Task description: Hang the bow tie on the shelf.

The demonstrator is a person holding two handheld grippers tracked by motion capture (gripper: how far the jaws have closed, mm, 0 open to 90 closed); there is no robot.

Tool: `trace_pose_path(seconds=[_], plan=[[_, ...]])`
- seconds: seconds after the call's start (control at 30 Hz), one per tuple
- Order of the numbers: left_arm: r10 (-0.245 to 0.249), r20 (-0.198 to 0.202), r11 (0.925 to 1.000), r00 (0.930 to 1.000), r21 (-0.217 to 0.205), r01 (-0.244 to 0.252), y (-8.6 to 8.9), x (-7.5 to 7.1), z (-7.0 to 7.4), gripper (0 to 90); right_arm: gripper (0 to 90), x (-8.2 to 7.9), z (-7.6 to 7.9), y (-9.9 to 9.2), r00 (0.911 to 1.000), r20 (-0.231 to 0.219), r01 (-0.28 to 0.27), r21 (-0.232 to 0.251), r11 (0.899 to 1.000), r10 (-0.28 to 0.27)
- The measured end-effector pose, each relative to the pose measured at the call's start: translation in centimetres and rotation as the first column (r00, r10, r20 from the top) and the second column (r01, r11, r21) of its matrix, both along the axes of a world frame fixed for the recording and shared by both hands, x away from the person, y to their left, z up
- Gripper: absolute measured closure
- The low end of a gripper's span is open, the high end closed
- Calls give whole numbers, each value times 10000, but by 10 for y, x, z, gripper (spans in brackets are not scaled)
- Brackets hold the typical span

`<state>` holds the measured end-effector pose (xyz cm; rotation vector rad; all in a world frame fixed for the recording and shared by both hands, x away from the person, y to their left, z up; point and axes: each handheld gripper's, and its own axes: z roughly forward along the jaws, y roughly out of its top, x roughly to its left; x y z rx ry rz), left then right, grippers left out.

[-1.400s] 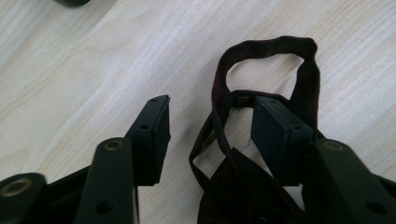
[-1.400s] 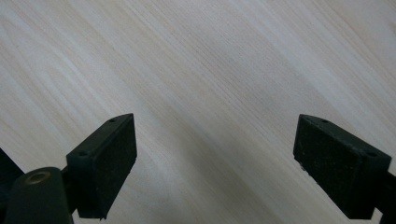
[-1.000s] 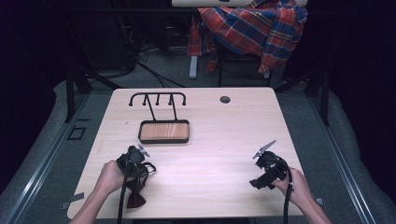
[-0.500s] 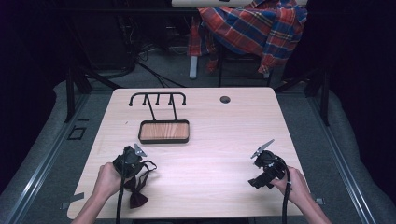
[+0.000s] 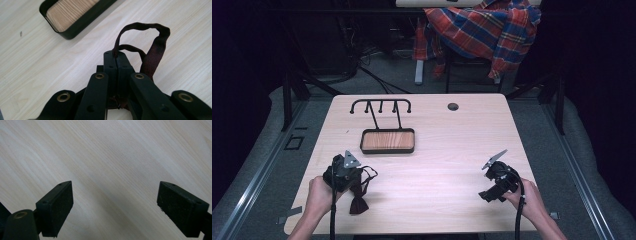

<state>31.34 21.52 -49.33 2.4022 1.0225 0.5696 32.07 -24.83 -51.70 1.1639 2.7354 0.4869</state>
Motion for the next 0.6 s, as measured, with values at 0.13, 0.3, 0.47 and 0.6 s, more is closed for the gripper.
trace_pose_path(seconds=[0.13, 0.3, 0.47, 0.6], plan=[[87, 94, 9999, 9999, -123, -86, 2, 1, 3, 887, 132, 3, 0, 2, 9999, 17, -152, -253, 9996, 152], [145, 273, 9995, 9995, -273, -138, 2, 3, 10, 887, 133, 2, 1, 1, 9998, 20, -190, -396, 9990, 191], [126, 308, 9994, 9994, -328, -116, 2, 0, 13, 887, 133, 1, 2, 2, 9997, 153, -180, -414, 9990, 186], [180, 349, 9994, 9992, -314, -169, 3, 3, 16, 887, 134, 3, 0, 4, 9998, 54, -175, -335, 9993, 177]])
